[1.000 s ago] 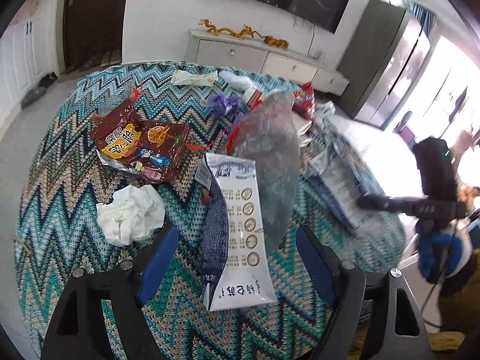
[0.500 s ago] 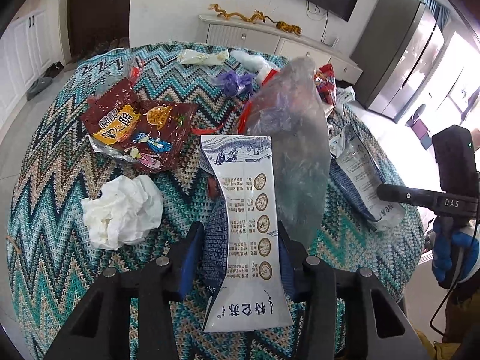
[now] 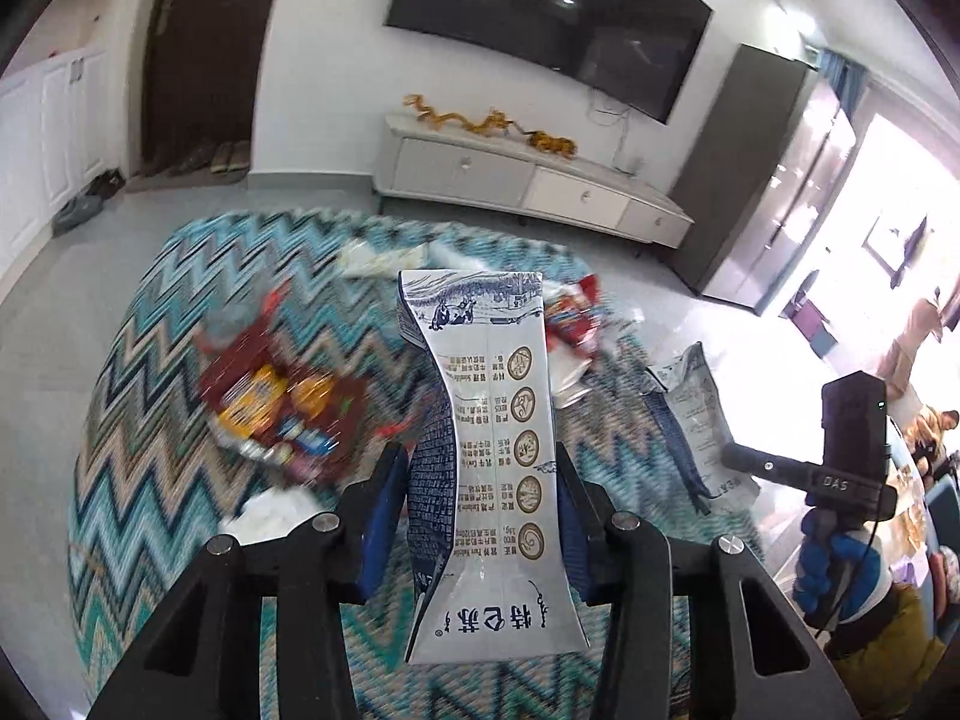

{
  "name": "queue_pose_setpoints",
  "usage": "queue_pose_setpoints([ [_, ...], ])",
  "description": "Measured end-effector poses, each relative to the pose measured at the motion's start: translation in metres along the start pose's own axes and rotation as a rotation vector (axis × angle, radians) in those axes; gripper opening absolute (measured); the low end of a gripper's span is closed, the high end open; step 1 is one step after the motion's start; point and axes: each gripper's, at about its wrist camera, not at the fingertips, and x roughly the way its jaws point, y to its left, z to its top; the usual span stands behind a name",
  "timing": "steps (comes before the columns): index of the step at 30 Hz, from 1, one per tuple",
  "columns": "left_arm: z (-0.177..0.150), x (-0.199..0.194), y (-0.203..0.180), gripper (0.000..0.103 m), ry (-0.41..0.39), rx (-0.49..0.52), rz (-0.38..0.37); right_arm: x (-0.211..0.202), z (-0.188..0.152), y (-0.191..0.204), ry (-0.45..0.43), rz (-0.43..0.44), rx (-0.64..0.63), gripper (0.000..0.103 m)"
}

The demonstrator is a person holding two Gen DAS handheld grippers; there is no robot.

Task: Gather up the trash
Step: 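Lift both cartons and carry them toward the grey trash bin, then open the right tool over the bin while the left tool releases its carton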

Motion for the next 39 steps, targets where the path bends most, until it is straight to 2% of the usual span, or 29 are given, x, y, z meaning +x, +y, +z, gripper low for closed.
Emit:
queue_pose_setpoints([
  [3,0.025,0.023,-0.046,0.044,0.03,0.078,-0.046,-0.031,0.007,-0.021,-0.08,-0.018,0.042,0.027],
  [5,0.037,0.043,-0.083,0.044,0.053,0.14,-0.077,-0.056,0.008,-0.04,-0.136,-0.063,0.067,0.027],
  [10,0.057,0.114,-0.197,0.044,0.141,0.311,-0.191,-0.125,0.002,-0.107,-0.266,-0.257,0.166,0.027],
  [15,0.054,0.197,-0.292,0.044,0.241,0.396,-0.269,-0.163,-0.01,-0.179,-0.306,-0.419,0.296,0.027],
  [19,0.047,0.267,-0.344,0.044,0.315,0.401,-0.292,-0.171,-0.01,-0.234,-0.298,-0.5,0.392,0.027],
  [25,0.038,0.345,-0.371,0.045,0.401,0.344,-0.301,-0.164,-0.01,-0.282,-0.277,-0.585,0.456,0.029],
  [28,0.032,0.37,-0.374,0.058,0.435,0.311,-0.302,-0.155,-0.006,-0.304,-0.264,-0.612,0.483,0.03],
  [29,0.031,0.375,-0.372,0.064,0.445,0.293,-0.313,-0.152,-0.007,-0.31,-0.259,-0.623,0.5,0.035],
  [30,0.03,0.374,-0.37,0.066,0.448,0.282,-0.319,-0.149,-0.008,-0.315,-0.251,-0.642,0.513,0.045],
  [32,0.032,0.367,-0.367,0.067,0.446,0.269,-0.334,-0.148,-0.011,-0.322,-0.248,-0.664,0.529,0.052],
  [35,0.036,0.35,-0.364,0.067,0.402,0.289,-0.324,-0.149,-0.012,-0.323,-0.258,-0.673,0.534,0.052],
  [39,0.049,0.309,-0.362,0.067,0.296,0.306,-0.315,-0.163,-0.005,-0.296,-0.292,-0.699,0.481,0.052],
])
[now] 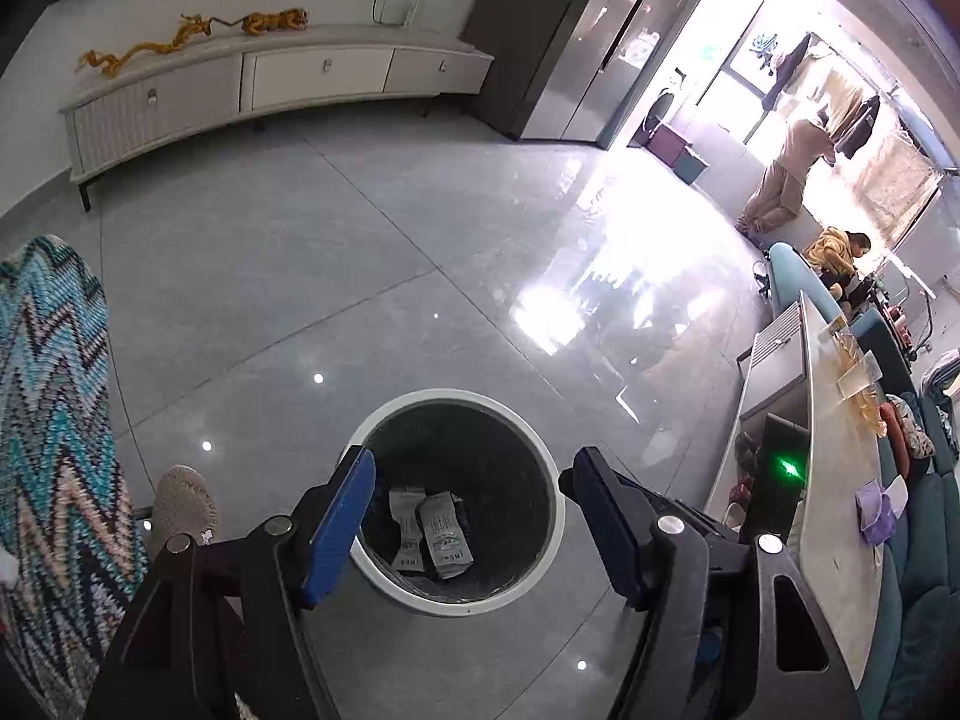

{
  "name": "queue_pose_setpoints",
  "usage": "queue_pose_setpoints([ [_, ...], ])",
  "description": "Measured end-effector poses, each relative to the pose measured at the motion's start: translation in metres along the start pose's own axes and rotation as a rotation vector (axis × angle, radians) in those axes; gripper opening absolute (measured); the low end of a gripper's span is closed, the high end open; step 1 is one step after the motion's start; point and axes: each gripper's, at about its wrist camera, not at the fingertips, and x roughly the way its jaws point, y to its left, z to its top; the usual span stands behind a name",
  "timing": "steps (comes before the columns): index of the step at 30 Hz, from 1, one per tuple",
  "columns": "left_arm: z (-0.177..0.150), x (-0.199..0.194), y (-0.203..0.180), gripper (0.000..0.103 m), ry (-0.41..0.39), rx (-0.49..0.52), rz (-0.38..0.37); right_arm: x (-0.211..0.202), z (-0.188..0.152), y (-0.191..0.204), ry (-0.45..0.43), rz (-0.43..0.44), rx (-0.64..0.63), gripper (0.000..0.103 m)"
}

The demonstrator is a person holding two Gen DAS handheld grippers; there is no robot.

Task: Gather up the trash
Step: 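Open the right tool over the bin while the left tool releases its carton, then return to the blanket and grasp the white tissue with the left tool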

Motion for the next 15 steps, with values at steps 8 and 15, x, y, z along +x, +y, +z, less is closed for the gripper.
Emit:
queue_pose_setpoints([
  [8,-0.025,-0.113,-0.021,0.067,-0.164,0.067,0.049,-0.109,0.006,0.047,-0.213,0.006,-0.118,0.052],
  [15,-0.078,-0.226,0.015,0.069,-0.289,0.08,0.132,-0.203,-0.021,0.119,-0.354,0.121,-0.226,0.052],
])
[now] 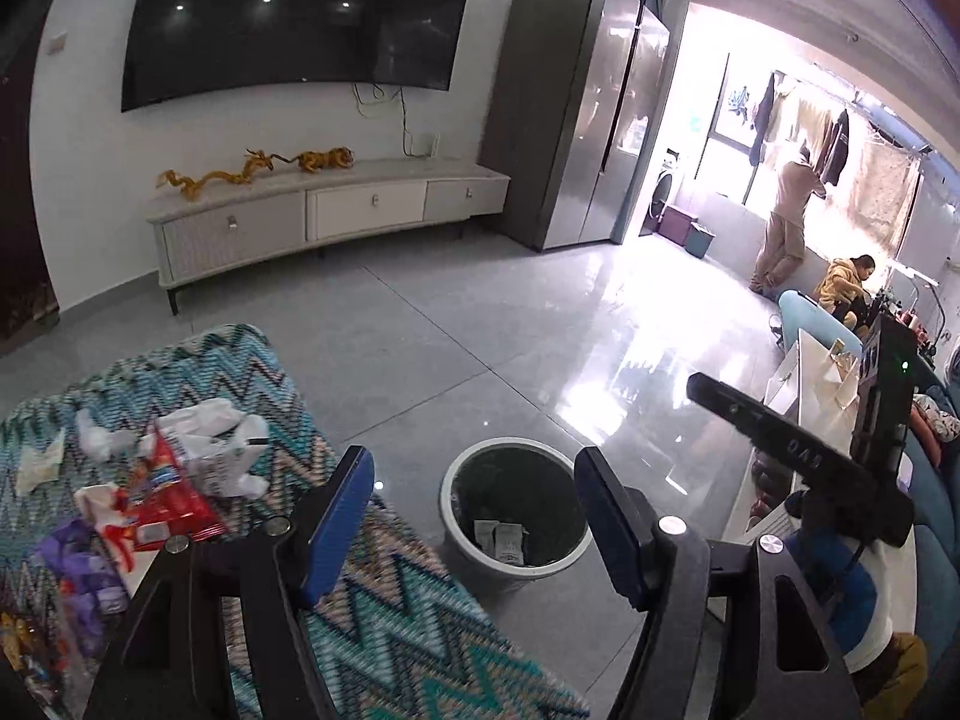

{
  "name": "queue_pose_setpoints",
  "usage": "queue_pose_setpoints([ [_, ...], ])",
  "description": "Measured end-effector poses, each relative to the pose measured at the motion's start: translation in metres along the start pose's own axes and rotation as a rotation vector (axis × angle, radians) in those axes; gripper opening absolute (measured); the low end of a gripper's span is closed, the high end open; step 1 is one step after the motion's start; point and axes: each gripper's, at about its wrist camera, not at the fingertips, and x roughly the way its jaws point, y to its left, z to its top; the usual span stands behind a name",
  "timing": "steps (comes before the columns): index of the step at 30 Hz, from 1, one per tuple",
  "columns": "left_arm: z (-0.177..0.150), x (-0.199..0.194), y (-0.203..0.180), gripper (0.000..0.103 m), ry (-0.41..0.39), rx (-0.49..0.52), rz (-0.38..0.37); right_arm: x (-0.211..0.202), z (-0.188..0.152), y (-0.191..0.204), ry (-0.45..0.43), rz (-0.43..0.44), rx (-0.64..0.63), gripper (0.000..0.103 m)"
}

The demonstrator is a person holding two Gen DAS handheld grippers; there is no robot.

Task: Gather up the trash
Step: 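Return to the blanket and grasp the white tissue with the left tool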

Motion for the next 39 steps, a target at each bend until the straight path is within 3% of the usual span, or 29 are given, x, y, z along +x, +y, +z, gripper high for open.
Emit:
queue_pose_setpoints([
  [10,-0.055,-0.153,0.129,0.075,-0.159,-0.054,0.24,-0.072,0.004,0.104,-0.066,0.176,-0.111,0.052],
  [15,-0.096,-0.218,0.197,0.078,-0.201,-0.153,0.38,-0.084,-0.003,0.148,-0.03,0.273,-0.168,0.062],
  [21,-0.142,-0.264,0.252,0.078,-0.214,-0.261,0.505,-0.077,-0.021,0.201,0.053,0.394,-0.242,0.063],
  [28,-0.178,-0.25,0.276,0.078,-0.153,-0.33,0.496,-0.021,-0.064,0.25,0.255,0.496,-0.291,0.063],
  [39,-0.216,-0.157,0.301,0.078,0.045,-0.334,0.359,0.085,-0.147,0.318,0.61,0.563,-0.381,0.063],
])
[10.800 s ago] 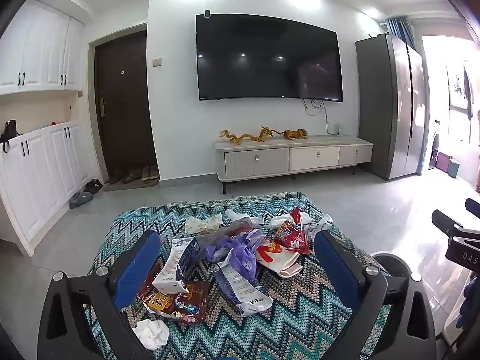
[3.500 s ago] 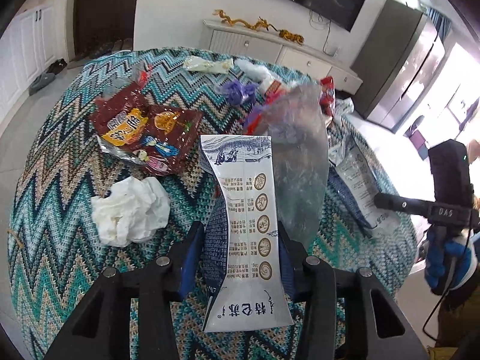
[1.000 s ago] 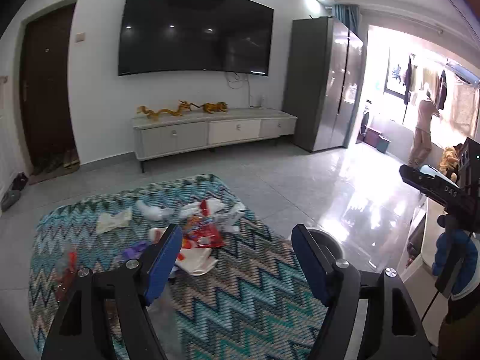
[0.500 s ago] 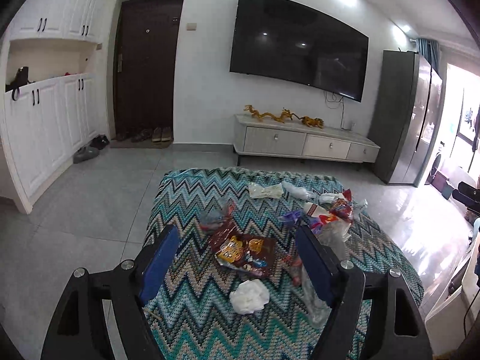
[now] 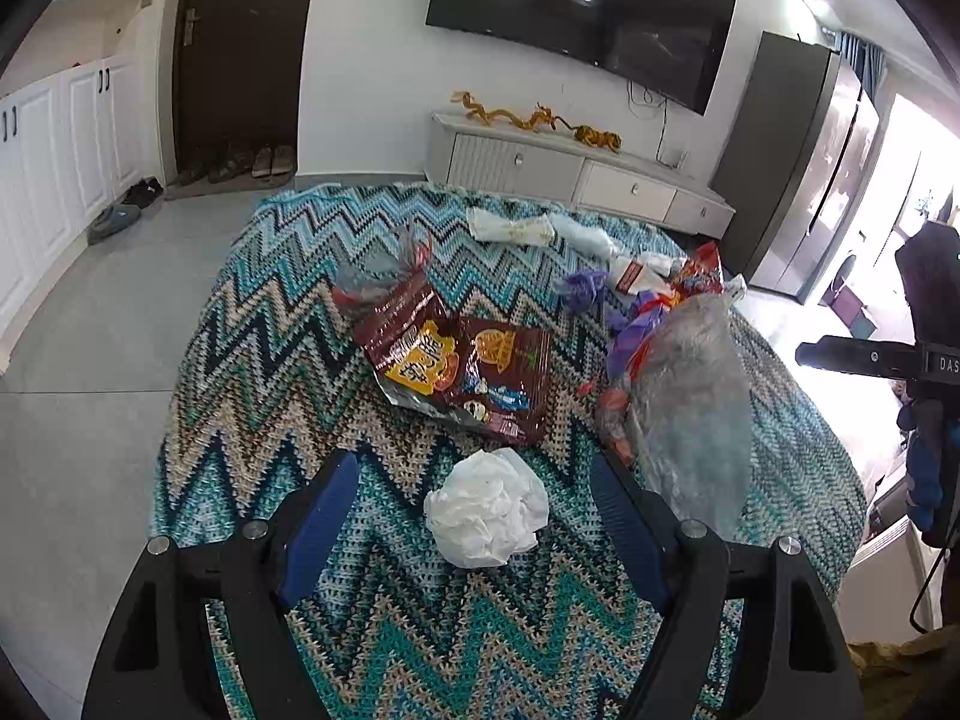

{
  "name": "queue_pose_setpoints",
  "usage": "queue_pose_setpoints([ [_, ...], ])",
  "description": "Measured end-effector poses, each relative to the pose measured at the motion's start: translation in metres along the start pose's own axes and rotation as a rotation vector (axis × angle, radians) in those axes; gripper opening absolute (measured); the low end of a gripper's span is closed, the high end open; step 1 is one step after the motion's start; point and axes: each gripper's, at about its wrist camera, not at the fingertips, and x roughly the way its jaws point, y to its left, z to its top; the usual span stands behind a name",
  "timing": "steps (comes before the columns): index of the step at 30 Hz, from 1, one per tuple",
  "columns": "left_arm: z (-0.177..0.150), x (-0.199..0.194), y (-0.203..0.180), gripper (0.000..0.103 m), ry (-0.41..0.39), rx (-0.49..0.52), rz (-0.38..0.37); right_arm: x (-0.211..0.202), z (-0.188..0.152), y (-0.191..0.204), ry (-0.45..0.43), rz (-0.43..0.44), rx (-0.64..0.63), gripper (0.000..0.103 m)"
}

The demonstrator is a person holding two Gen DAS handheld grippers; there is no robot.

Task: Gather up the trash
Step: 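Return to the blanket and grasp the white tissue with the left tool, then grasp the clear plastic bag with red handles with the right tool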

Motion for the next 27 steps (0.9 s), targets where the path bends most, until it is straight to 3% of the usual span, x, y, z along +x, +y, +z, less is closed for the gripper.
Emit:
queue_pose_setpoints([
  [8,-0.01,0.04,0.004,0.056,0.11,0.004,-0.046,0.079,0.014,0.015,0.141,0.038,-0.046,0.061],
  [10,-0.013,0.044,0.002,0.052,0.126,0.007,-0.059,0.089,0.015,0.017,0.162,0.042,-0.06,0.051],
  [12,-0.014,0.047,0.0,0.037,0.137,0.008,-0.063,0.096,0.015,0.021,0.176,0.047,-0.075,0.029],
  [15,-0.015,0.046,0.001,0.023,0.142,-0.003,-0.075,0.097,0.013,0.026,0.183,0.038,-0.102,0.013],
  [18,-0.017,0.038,0.0,0.018,0.121,-0.004,-0.07,0.089,0.011,0.029,0.164,0.043,-0.117,0.004],
  [27,-0.015,-0.013,-0.012,0.016,0.015,0.017,-0.038,0.033,0.007,0.047,0.039,0.035,-0.166,0.001],
])
